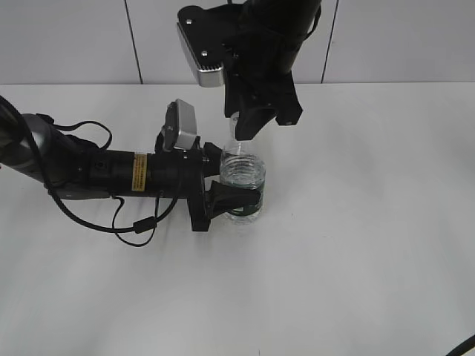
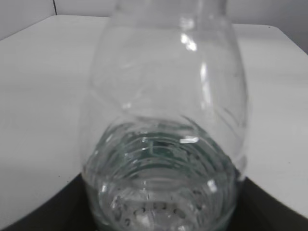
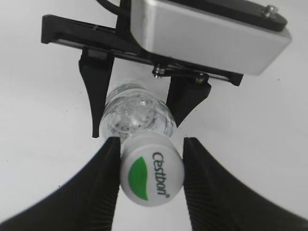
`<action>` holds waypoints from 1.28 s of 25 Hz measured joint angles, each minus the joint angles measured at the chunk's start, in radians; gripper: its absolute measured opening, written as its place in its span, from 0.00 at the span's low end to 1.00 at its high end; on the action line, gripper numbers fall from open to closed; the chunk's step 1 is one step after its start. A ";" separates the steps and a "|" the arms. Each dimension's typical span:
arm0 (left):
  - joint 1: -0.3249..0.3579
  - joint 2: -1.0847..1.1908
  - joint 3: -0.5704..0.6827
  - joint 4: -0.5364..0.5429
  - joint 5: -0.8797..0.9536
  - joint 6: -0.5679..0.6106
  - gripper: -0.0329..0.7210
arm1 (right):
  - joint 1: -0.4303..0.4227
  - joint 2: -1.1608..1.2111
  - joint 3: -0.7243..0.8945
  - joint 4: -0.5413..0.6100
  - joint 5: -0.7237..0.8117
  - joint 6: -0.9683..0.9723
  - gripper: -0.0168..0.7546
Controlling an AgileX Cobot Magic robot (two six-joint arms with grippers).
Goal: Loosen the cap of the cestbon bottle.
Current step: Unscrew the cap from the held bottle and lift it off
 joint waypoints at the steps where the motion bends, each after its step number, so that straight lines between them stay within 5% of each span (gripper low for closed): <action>1: 0.000 0.000 0.000 0.000 0.000 0.000 0.59 | 0.000 0.000 0.000 0.000 0.000 -0.013 0.41; 10: 0.000 0.000 0.000 0.000 0.000 0.000 0.59 | 0.000 0.000 -0.004 0.003 0.002 0.002 0.43; 18: 0.000 0.000 0.000 0.000 0.000 0.000 0.59 | 0.000 -0.023 -0.054 0.044 -0.001 0.271 0.66; 26: 0.000 0.000 0.000 0.000 0.000 0.000 0.59 | 0.000 -0.032 -0.057 0.028 -0.001 1.066 0.67; 32: 0.000 0.000 0.000 0.000 0.000 0.000 0.59 | 0.000 -0.033 -0.057 -0.030 -0.001 1.463 0.67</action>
